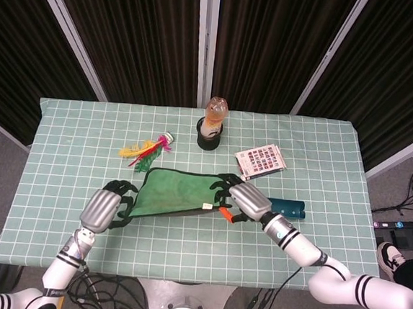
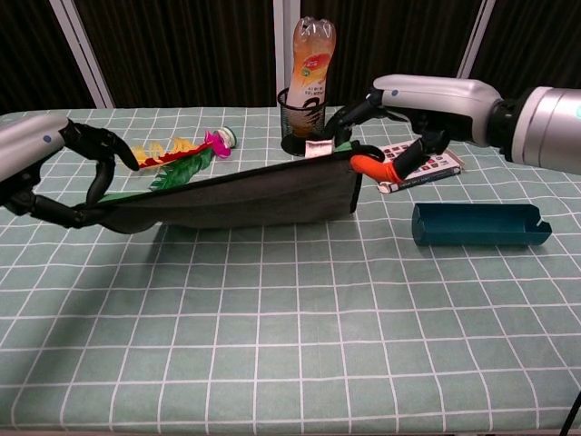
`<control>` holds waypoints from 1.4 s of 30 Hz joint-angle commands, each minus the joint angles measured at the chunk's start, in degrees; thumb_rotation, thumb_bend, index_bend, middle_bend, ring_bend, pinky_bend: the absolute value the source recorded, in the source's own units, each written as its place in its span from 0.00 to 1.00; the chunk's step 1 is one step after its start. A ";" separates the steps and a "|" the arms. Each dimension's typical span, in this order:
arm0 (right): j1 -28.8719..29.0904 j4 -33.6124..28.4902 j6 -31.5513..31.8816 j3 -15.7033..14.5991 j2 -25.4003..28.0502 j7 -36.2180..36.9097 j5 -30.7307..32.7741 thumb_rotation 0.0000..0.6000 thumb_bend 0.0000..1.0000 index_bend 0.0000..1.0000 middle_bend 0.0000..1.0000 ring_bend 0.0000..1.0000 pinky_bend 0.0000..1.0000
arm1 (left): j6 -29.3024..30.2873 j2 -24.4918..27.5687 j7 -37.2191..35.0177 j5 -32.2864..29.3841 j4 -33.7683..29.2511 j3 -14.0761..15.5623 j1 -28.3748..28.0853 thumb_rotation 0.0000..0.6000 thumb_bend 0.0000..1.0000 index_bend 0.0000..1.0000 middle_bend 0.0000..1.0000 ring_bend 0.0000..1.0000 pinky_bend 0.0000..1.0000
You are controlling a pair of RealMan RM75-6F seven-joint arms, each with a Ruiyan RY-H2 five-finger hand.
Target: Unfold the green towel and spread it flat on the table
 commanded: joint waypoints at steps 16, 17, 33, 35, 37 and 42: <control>-2.12 1.28 0.92 -5.16 -2.39 -5.48 -2.84 0.90 0.14 0.41 0.13 0.00 0.00 | -4.52 -0.06 5.93 0.19 -1.62 2.09 1.83 1.00 0.21 0.51 0.38 0.24 0.23; -2.25 1.26 0.93 -5.37 -2.58 -6.33 -2.76 0.84 0.07 0.35 0.10 0.00 0.00 | -4.94 0.02 6.19 0.02 -1.94 2.09 1.77 1.00 0.18 0.44 0.36 0.24 0.23; -7.62 -2.95 7.82 -6.27 -0.11 -16.99 -0.40 0.65 0.00 0.13 0.00 0.00 0.00 | -4.11 2.95 6.94 -1.40 -6.24 -1.44 2.37 1.00 0.04 0.28 0.26 0.22 0.23; -9.20 -3.46 10.85 -5.48 0.55 -19.32 0.61 0.89 0.00 0.13 0.01 0.00 0.00 | -2.42 3.87 6.80 -2.20 -6.02 -2.97 2.92 1.00 0.04 0.28 0.26 0.22 0.23; -11.08 -4.14 14.21 -4.57 1.63 -22.29 2.08 0.99 0.01 0.13 0.02 0.00 0.00 | -0.49 5.04 6.17 -3.56 -5.34 -4.95 3.64 1.00 0.05 0.28 0.26 0.22 0.23; -16.36 -5.75 22.26 -3.52 4.85 -26.92 4.76 1.00 0.06 0.15 0.05 0.00 0.00 | 3.25 8.01 4.16 -6.76 -2.14 -8.02 6.04 1.00 0.08 0.28 0.26 0.22 0.23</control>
